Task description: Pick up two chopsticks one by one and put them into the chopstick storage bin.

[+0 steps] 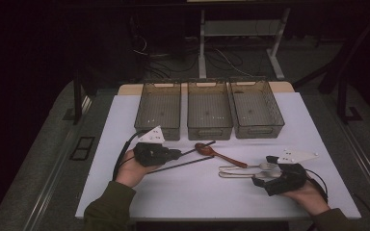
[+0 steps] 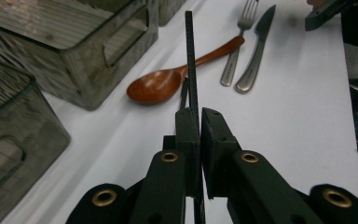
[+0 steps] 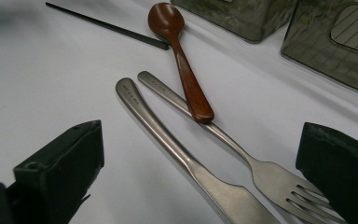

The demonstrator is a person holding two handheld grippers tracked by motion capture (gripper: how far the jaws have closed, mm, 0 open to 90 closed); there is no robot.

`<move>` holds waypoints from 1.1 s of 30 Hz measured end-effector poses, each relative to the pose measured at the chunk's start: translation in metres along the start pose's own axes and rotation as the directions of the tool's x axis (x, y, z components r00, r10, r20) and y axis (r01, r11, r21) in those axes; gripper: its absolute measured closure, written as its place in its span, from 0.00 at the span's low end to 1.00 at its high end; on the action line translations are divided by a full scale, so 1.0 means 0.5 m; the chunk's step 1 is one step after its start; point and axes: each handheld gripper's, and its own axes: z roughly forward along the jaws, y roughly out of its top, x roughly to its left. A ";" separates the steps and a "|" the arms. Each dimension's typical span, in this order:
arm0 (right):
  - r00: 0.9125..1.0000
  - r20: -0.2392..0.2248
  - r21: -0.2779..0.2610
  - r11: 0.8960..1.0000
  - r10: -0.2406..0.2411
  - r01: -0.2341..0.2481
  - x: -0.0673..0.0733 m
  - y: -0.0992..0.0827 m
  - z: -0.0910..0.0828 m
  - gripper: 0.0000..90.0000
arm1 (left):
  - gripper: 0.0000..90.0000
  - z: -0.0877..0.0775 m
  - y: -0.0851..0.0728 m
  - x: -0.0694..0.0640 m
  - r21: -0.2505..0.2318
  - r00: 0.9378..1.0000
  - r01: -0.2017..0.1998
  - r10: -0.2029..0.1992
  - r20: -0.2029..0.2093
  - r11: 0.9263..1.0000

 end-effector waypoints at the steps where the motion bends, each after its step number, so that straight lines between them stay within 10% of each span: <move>1: 1.000 0.000 0.000 1.000 0.001 -0.001 0.000 0.000 0.000 0.00 | 0.95 -0.002 0.003 0.002 0.000 1.000 -0.003 0.003 -0.002 1.000; 21: 1.000 -0.001 0.000 1.000 0.000 0.000 0.002 -0.001 0.000 0.00 | 0.95 -0.037 0.039 0.074 -0.069 0.996 0.053 -0.058 -0.071 0.996; 33: 1.000 -0.001 -0.002 1.000 0.003 -0.003 0.002 -0.002 0.000 0.00 | 0.95 -0.051 0.055 0.128 -0.092 0.982 0.108 -0.120 -0.143 0.990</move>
